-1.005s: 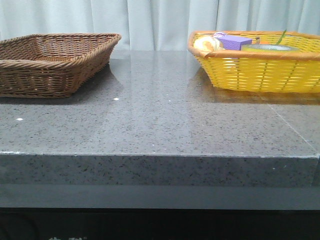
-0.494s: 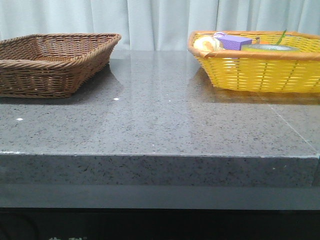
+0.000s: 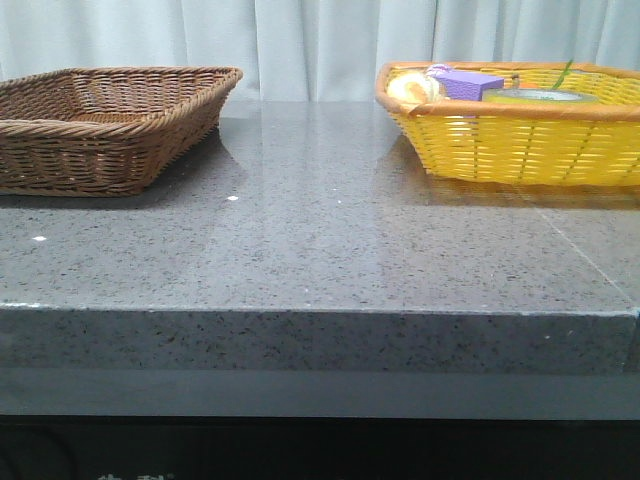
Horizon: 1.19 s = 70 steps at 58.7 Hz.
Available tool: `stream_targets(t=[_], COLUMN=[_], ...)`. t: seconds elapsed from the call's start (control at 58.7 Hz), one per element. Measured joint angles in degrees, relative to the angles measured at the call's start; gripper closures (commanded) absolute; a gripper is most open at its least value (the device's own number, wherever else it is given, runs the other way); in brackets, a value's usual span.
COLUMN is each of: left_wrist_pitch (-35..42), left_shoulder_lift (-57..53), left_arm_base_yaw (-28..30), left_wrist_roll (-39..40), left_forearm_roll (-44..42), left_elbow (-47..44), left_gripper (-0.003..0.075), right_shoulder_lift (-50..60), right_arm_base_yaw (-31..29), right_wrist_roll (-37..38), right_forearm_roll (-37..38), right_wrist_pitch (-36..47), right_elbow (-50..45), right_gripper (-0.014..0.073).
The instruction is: Transfer tape with both arms
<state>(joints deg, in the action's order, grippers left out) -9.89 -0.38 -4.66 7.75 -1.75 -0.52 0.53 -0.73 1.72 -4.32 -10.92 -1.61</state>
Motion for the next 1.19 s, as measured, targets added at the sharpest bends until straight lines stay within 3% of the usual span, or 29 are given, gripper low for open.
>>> stream_targets(t=[0.579, 0.834, 0.988, 1.192], left_wrist_pitch=[0.0, 3.82, 0.39, -6.22], left_shoulder_lift=[0.0, 0.0, 2.2, 16.79], left_arm_base_yaw=[0.0, 0.0, 0.0, 0.0], left_wrist_roll=[0.0, 0.0, 0.0, 0.0], left_forearm_roll=[0.0, 0.0, -0.77, -1.36], left_elbow=[0.0, 0.74, 9.3, 24.36], left_gripper=[0.074, 0.074, 0.074, 0.074], right_shoulder_lift=[0.0, 0.0, -0.84, -13.03], right_arm_base_yaw=[0.0, 0.0, 0.0, 0.0], right_wrist_roll=[0.0, 0.65, 0.76, 0.76], right_forearm_roll=[0.0, -2.18, -2.63, -2.76], right_wrist_pitch=[0.0, 1.78, -0.57, -2.94], right_elbow=[0.0, 2.82, 11.36, 25.1], right_gripper=[0.0715, 0.0713, 0.0712, 0.0712])
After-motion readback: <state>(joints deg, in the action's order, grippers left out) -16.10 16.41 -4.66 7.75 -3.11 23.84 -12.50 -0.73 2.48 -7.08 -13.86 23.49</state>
